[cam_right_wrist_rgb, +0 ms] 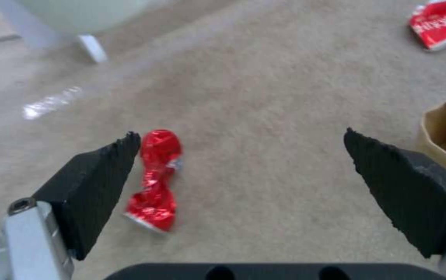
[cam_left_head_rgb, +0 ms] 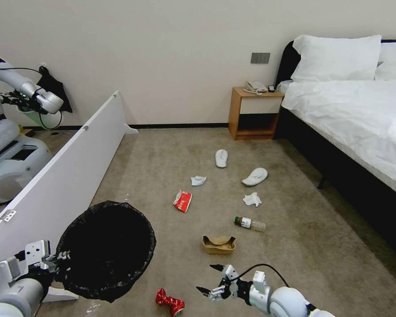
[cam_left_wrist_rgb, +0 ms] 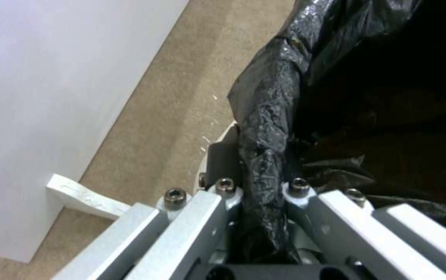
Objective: Pick up the trash bin, then pick up the garbage from the floor and place it into the trash bin.
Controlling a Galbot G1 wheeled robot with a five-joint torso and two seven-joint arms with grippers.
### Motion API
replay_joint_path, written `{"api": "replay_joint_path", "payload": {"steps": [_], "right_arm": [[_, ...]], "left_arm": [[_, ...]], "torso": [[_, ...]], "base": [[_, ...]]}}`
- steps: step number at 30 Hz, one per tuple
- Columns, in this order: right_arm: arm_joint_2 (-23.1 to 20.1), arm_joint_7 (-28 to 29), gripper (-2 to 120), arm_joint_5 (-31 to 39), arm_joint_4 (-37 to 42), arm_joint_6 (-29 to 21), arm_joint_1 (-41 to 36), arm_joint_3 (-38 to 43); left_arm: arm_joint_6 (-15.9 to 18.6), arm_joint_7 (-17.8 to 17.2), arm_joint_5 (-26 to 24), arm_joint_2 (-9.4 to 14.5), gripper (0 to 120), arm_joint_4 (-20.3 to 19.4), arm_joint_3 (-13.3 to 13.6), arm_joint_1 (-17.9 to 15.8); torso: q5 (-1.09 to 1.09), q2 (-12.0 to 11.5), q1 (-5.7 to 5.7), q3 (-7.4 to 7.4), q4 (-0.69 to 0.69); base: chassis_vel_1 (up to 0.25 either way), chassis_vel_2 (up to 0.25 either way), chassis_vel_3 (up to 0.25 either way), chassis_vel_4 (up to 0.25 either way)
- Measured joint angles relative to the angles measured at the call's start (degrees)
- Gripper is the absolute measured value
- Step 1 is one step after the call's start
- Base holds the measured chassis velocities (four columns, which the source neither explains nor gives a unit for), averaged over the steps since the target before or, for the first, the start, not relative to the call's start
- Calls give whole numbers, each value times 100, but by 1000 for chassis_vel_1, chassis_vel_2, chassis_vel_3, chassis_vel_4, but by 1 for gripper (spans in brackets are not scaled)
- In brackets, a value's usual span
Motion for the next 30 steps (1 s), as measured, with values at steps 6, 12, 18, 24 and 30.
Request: {"api": "replay_joint_path", "payload": {"steps": [6, 12, 18, 24, 30], "right_arm": [[132, 425, 100, -40, -15, -332, 34, -158], [287, 669, 100, -18, -30, -667, 59, -290], [397, 728, 100, 36, -24, -780, 154, -422], [491, 758, 100, 53, -51, -827, 261, -591], [658, 820, 100, 125, -93, -954, 382, -748]], "left_arm": [[0, -1, 1, -15, 2, -20, 0, 11], [0, 2, -6, 3, 2, -34, -37, 16], [0, 9, -19, 10, 2, -44, -52, 30], [0, 17, -22, 7, 2, -49, -57, 29], [0, 26, -27, 6, 2, -50, -73, 34]], "torso": [[0, 0, 0, 0, -1], [-1, 0, 0, 0, -1], [-1, 0, 0, 0, -1], [-1, 0, 0, 0, -1], [-1, 0, 0, 0, -1]], "base": [[0, 0, 0, 0], [0, 0, 0, 0], [0, 0, 0, 0], [0, 0, 0, 0], [0, 0, 0, 0]]}}
